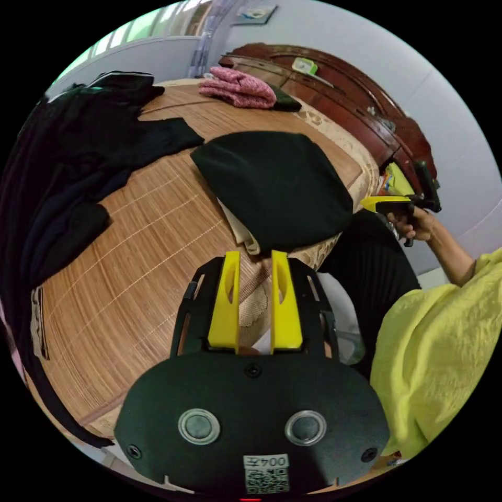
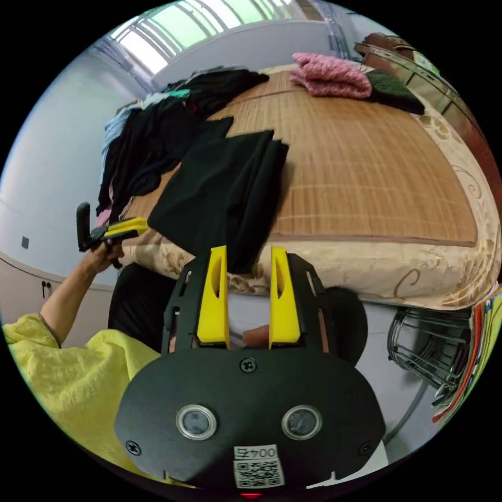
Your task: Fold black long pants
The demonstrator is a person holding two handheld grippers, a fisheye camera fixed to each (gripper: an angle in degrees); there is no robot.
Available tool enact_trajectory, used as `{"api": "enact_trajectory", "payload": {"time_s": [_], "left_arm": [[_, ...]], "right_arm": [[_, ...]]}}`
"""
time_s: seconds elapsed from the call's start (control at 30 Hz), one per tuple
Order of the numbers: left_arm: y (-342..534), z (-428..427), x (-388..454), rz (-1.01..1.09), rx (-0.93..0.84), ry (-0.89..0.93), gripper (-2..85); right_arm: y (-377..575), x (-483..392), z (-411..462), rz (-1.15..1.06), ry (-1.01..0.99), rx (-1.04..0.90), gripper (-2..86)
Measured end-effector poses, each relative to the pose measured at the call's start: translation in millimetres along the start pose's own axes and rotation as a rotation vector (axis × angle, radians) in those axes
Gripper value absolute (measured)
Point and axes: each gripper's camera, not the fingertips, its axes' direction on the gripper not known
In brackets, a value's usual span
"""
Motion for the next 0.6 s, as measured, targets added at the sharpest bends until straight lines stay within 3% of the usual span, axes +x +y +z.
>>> {"api": "enact_trajectory", "payload": {"time_s": [0.13, 0.3, 0.6], "left_arm": [[12.8, -2.9, 6.8, -0.007, -0.026, -0.263, 11.9], [26.9, 22.4, 8.1, -0.011, -0.152, -0.263, 9.0], [36.8, 21.3, 24.6, 0.013, -0.115, -0.337, 3.7]], "right_arm": [[-37.5, 16.4, -11.8, -0.002, -0.03, 0.039, 11.7], [-91.0, 37.2, 2.0, 0.049, -0.11, 0.015, 11.9], [-149.3, 63.8, 43.1, 0.178, -0.078, -0.133, 8.3]]}}
